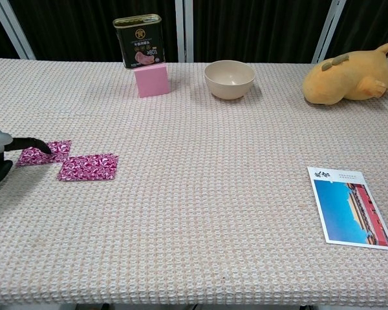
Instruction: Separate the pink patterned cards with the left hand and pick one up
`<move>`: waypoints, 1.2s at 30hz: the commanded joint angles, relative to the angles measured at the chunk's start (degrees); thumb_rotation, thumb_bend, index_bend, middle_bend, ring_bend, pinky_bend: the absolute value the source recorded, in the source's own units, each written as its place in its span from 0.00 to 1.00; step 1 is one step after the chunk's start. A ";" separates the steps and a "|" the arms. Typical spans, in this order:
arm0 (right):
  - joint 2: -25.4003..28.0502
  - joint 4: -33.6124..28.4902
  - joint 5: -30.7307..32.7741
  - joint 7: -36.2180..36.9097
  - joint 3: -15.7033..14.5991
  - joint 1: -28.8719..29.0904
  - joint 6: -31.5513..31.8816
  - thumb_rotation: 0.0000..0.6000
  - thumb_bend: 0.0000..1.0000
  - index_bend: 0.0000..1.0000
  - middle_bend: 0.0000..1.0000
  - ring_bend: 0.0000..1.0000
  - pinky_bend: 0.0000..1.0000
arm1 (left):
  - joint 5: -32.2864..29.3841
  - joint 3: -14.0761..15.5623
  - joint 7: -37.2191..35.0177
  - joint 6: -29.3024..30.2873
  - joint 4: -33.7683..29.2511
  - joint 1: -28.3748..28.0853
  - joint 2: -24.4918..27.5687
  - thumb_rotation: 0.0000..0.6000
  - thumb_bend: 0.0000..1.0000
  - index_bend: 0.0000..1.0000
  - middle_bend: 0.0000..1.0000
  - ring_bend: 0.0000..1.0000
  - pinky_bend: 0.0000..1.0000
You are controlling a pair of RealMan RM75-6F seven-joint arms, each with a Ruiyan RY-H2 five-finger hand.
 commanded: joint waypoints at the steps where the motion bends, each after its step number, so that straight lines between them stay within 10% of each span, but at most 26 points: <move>1: -0.12 0.13 0.06 -0.01 -0.08 -0.02 -0.13 1.00 0.36 0.00 0.00 0.00 0.00 | -0.07 0.18 -0.23 0.03 -0.05 0.09 0.51 1.00 0.77 0.17 0.99 0.83 0.85; 23: -0.49 0.77 0.30 0.45 -0.12 -0.35 -0.07 1.00 0.36 0.00 0.00 0.00 0.00 | 8.17 1.90 -2.45 2.77 -7.67 -0.12 3.00 1.00 0.77 0.17 0.99 0.83 0.86; 36: -0.10 1.16 0.87 1.58 0.16 -0.63 -0.21 1.00 0.36 0.00 0.00 0.00 0.00 | -0.17 -0.16 2.66 -1.30 -5.08 -2.16 -1.52 1.00 0.77 0.12 1.00 0.84 0.87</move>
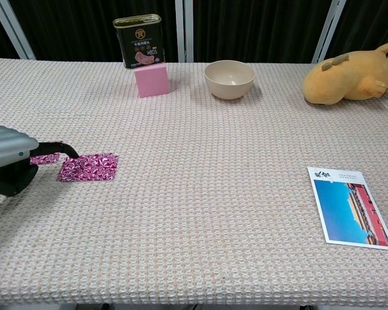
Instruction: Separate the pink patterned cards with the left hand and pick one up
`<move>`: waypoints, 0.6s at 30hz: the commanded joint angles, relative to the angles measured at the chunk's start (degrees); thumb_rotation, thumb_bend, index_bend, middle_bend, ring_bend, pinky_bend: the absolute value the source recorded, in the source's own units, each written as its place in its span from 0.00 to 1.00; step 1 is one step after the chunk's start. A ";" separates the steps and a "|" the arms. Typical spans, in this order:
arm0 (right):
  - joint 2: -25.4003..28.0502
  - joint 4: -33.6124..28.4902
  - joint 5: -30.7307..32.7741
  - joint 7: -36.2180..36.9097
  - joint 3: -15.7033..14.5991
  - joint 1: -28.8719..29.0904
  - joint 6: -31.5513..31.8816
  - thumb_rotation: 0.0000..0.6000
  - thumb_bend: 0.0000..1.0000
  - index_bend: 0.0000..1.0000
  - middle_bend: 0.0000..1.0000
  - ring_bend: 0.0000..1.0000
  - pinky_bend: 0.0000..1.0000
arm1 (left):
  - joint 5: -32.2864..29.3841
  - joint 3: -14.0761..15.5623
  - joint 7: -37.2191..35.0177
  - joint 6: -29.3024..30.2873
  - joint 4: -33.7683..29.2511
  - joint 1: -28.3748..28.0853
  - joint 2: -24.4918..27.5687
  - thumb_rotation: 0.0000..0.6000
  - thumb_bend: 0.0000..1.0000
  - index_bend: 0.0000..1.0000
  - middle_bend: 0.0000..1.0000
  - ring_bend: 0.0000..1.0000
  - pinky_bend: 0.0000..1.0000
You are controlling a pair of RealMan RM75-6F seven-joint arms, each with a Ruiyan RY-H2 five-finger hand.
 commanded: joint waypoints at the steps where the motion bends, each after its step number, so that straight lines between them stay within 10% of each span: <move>1: 0.01 0.16 0.17 0.21 0.03 -0.02 -0.19 1.00 0.36 0.00 0.00 0.00 0.00 | -1.22 -0.24 0.67 -0.71 0.47 -0.42 -0.59 1.00 0.77 0.12 1.00 0.84 0.87; 18: -0.24 0.68 0.62 0.40 -0.03 0.05 -1.03 1.00 0.36 0.00 0.00 0.00 0.00 | 0.18 3.65 4.18 0.58 -5.39 0.15 1.73 1.00 0.77 0.13 1.00 0.84 0.87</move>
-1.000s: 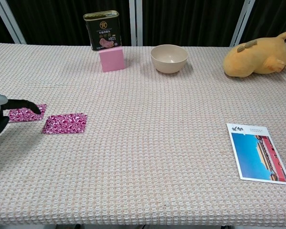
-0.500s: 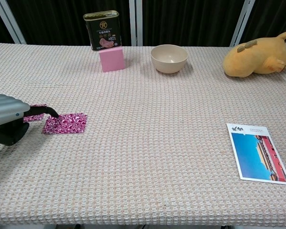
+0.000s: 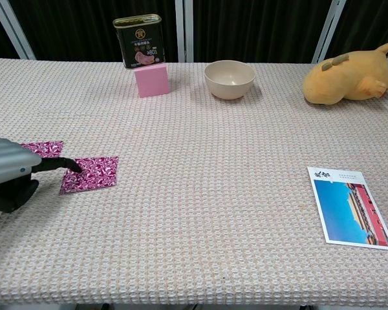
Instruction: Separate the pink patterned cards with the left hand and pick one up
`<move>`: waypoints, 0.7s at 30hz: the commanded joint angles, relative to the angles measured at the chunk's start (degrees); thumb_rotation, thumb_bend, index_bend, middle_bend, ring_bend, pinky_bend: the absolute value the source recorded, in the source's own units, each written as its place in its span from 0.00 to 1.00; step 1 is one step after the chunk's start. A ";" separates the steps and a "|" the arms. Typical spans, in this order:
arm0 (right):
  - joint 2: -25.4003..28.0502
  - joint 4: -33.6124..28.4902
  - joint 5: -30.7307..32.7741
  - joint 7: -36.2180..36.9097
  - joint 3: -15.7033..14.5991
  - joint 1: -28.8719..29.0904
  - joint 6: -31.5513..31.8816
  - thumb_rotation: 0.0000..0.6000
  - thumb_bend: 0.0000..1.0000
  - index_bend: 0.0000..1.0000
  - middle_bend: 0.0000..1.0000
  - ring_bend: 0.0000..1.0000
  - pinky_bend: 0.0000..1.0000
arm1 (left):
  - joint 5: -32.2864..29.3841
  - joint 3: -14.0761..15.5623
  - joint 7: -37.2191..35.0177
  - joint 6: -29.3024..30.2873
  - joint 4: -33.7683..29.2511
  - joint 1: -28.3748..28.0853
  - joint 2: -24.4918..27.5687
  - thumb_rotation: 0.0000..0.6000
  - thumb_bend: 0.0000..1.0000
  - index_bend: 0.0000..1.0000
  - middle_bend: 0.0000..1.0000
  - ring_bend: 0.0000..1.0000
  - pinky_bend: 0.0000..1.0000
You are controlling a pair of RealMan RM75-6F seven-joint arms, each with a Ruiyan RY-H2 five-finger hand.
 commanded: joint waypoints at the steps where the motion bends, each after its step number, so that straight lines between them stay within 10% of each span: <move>1: -0.02 0.00 -0.02 -0.02 -0.02 -0.02 0.02 1.00 0.36 0.00 0.00 0.00 0.00 | 0.83 0.80 -0.25 0.40 -0.70 0.45 0.31 1.00 0.77 0.13 1.00 0.84 0.87; 21: -0.19 -0.06 -0.07 -0.25 -0.21 -0.13 -0.15 1.00 0.36 0.00 0.00 0.00 0.00 | 9.41 4.29 -5.43 1.41 -3.51 1.51 2.00 1.00 0.77 0.14 1.00 0.84 0.87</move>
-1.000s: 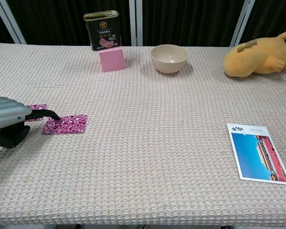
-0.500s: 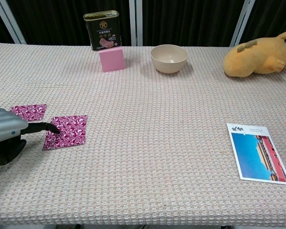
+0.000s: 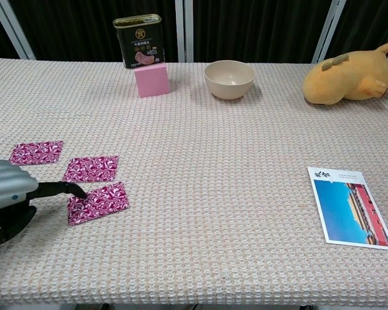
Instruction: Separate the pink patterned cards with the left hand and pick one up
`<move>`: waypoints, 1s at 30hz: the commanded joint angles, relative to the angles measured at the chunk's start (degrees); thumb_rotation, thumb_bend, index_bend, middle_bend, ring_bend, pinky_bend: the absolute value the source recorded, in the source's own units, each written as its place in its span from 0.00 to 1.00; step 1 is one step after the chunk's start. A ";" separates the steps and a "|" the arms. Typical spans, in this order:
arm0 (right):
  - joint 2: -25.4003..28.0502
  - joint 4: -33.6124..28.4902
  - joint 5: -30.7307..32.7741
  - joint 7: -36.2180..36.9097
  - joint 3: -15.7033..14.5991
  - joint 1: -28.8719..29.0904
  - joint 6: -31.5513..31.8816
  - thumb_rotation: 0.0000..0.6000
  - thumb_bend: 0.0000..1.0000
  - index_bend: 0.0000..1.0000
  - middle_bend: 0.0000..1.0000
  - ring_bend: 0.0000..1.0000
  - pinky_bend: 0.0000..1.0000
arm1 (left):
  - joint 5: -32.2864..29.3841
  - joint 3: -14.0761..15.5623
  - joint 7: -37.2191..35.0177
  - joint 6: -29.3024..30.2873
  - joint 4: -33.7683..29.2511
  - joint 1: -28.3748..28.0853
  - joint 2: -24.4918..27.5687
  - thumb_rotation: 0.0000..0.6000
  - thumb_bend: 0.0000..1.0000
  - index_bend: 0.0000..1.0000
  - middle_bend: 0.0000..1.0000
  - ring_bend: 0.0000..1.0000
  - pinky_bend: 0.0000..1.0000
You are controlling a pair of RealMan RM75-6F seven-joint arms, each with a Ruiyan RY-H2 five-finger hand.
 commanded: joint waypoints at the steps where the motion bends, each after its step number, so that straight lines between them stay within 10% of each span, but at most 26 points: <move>1: -0.03 -0.01 0.00 0.00 -0.02 0.00 -0.02 1.00 0.36 0.00 0.00 0.00 0.00 | 0.91 -0.07 -0.86 0.81 -0.14 0.27 0.14 1.00 0.77 0.14 1.00 0.84 0.87; 5: -0.12 0.08 -0.03 0.01 -0.07 -0.04 -0.02 1.00 0.36 0.00 0.00 0.00 0.00 | 3.39 -2.34 -3.23 6.99 1.99 2.10 -1.41 1.00 0.67 0.14 0.96 0.80 0.87; 9: -0.05 -0.05 -0.08 -0.15 0.03 -0.03 0.13 1.00 0.36 0.00 0.00 0.00 0.00 | 6.05 -6.37 -3.68 17.94 7.41 5.39 -6.06 1.00 0.35 0.21 0.81 0.68 0.84; 12: 0.10 -0.42 -0.19 -0.36 0.17 0.05 0.26 1.00 0.36 0.00 0.00 0.00 0.00 | 3.64 -7.86 -2.32 17.75 8.92 5.69 -7.48 0.97 0.21 0.27 0.42 0.37 0.63; 15: 0.18 -0.80 -0.31 -0.53 0.28 0.08 0.49 1.00 0.36 0.00 0.00 0.00 0.00 | -1.80 -9.68 1.06 14.52 7.18 4.95 -7.42 0.67 0.16 0.24 0.03 0.08 0.38; 30: 0.94 -1.42 0.37 -0.49 0.80 0.05 0.19 1.00 0.36 0.00 0.00 0.00 0.00 | -16.05 -12.35 10.73 6.57 5.89 0.49 -9.66 0.37 0.14 0.18 0.00 0.00 0.17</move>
